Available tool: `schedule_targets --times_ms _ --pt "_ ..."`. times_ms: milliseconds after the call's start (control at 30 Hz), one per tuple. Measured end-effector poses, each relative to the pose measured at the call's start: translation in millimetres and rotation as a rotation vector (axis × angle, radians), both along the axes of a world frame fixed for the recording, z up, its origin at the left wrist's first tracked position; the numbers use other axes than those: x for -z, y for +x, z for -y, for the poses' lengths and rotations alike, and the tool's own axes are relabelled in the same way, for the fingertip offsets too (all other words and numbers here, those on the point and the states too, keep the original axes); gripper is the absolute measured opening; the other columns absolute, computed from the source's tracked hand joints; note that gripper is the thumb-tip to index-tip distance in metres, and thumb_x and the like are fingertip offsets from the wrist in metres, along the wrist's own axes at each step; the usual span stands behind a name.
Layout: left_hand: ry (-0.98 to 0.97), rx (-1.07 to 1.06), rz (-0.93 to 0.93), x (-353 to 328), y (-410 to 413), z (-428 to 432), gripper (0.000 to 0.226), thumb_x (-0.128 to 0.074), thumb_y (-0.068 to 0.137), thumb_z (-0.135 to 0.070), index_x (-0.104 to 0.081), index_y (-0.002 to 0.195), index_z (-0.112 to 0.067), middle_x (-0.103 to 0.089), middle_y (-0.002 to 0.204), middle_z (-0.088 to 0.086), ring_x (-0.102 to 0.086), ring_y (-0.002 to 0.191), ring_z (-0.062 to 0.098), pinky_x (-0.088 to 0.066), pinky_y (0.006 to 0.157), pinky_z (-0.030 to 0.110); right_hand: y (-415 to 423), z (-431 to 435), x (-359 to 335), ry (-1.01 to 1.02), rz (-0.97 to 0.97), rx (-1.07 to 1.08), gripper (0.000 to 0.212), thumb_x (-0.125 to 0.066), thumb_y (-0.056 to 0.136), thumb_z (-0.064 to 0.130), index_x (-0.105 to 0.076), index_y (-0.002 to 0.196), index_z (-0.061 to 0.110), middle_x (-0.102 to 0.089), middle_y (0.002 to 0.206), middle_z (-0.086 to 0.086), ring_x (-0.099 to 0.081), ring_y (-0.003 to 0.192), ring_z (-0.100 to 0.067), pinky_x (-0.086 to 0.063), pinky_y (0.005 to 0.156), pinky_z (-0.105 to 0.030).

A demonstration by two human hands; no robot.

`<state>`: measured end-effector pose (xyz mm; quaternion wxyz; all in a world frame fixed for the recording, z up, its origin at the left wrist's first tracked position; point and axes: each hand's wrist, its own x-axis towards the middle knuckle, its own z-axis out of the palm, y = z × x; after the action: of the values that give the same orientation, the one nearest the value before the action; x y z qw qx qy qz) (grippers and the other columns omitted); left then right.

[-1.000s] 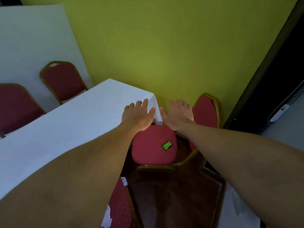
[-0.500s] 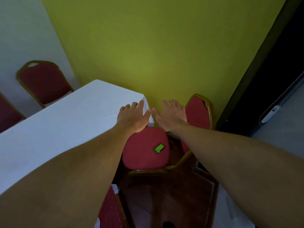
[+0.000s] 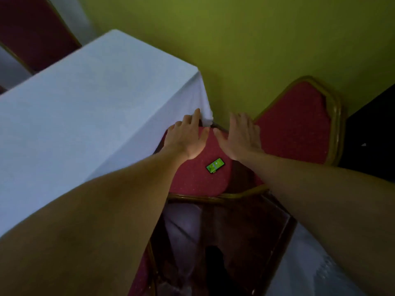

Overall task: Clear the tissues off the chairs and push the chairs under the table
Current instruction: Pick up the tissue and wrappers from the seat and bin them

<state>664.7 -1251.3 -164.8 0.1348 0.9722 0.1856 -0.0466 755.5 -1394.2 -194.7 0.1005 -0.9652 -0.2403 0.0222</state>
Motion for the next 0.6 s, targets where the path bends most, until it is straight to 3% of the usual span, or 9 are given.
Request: schedule_targets --times_ms 333,467,600 --pt "-0.101 -0.035 -0.221 217 50 -10 0.069 -0.029 0.102 -0.053 -0.006 0.160 -0.023 -0.027 0.159 0.013 -0.037 0.138 0.038 -0.035 0.110 0.053 38 -7 223 -0.170 -0.298 -0.086 0.080 -0.058 0.092 0.051 -0.018 0.156 0.024 -0.018 0.160 -0.012 -0.018 0.148 -0.031 -0.030 0.111 -0.058" --pt "-0.188 -0.079 -0.346 280 54 -6 0.075 -0.038 0.100 -0.051 0.002 0.159 -0.027 -0.022 0.160 0.010 -0.034 0.139 0.040 -0.034 0.109 0.059 48 -12 288 -0.235 -0.432 -0.148 0.095 -0.074 0.086 0.033 -0.013 0.158 0.024 -0.008 0.164 -0.009 -0.010 0.151 -0.032 -0.031 0.112 -0.060" --pt "-0.239 -0.115 -0.467 325 52 -8 0.076 -0.040 0.100 -0.051 0.003 0.159 -0.029 -0.016 0.163 0.007 -0.030 0.142 0.042 -0.033 0.109 0.061 55 -18 334 -0.371 -0.476 -0.277 0.100 -0.074 0.085 0.016 -0.008 0.160 0.029 0.000 0.167 -0.002 -0.002 0.152 -0.036 -0.034 0.107 -0.068"
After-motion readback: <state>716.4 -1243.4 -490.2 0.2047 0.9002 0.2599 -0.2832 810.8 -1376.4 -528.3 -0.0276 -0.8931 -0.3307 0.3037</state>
